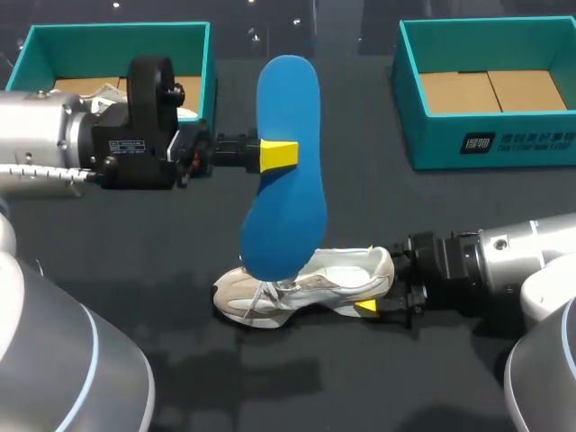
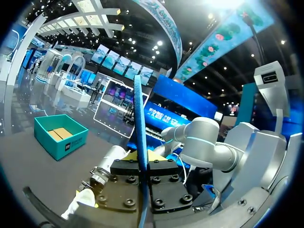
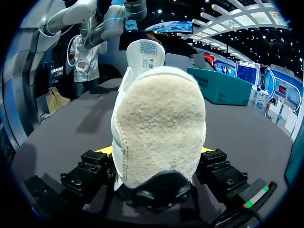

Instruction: Take the shoe out of the shoebox, open the shoe tongue, remove and reinsert the insole, then place the shoe into the shoebox

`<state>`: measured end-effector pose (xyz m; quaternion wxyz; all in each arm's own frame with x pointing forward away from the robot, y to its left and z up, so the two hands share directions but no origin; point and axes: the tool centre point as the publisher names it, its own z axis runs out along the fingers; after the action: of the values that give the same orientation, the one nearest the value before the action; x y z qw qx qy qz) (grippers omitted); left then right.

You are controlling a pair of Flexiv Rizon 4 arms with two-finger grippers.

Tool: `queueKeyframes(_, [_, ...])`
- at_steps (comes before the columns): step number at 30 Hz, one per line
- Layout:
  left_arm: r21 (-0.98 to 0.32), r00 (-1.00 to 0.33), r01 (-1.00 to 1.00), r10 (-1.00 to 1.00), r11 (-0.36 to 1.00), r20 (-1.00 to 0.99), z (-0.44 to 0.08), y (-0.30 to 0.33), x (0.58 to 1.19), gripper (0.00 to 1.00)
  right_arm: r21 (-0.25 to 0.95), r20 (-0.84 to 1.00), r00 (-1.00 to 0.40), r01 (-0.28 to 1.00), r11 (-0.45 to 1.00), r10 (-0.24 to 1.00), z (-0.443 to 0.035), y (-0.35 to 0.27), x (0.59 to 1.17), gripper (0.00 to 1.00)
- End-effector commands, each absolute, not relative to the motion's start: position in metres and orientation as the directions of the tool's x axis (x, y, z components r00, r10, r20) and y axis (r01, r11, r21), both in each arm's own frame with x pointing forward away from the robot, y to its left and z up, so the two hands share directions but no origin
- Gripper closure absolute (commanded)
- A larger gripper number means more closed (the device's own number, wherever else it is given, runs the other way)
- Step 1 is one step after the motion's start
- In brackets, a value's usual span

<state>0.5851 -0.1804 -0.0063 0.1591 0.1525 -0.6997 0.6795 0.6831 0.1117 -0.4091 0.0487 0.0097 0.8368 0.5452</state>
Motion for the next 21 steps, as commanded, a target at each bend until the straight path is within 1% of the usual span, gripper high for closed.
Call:
queueKeyframes(1, [-0.902,-0.903,-0.43,0.005,0.032,0.43,-0.006,-0.182,0.586,1.0,0.912,-0.072,-0.995,-0.037,0.409,0.07,-0.409,0.111,0.682,1.0])
queueKeyframes(4, [-0.902,-0.903,-0.43,0.005,0.032,0.43,-0.006,-0.182,0.586,1.0,0.905,-0.06,-0.996,-0.028,0.425,0.062,-0.409,0.11,0.683,1.0])
queueKeyframes(5, [-0.902,-0.903,-0.43,0.005,0.032,0.43,-0.006,-0.182,0.586,1.0,0.902,-0.055,-0.997,-0.023,0.431,0.062,-0.409,0.109,0.683,0.84])
queueKeyframes(6, [-0.902,-0.903,-0.43,0.005,0.032,0.43,-0.006,-0.182,0.586,1.0,0.899,-0.049,-0.997,-0.016,0.437,0.064,-0.409,0.108,0.683,0.0])
queueKeyframes(13, [-0.902,-0.903,-0.43,0.005,0.032,0.43,-0.006,-0.182,0.586,1.0,0.858,-0.01,-0.998,0.025,0.513,0.066,-0.402,0.099,0.681,0.0])
queueKeyframes(21, [-0.902,-0.903,-0.43,0.005,0.032,0.43,-0.006,-0.182,0.586,1.0,0.75,0.053,-0.994,0.1,0.654,0.091,-0.378,0.082,0.676,0.0])
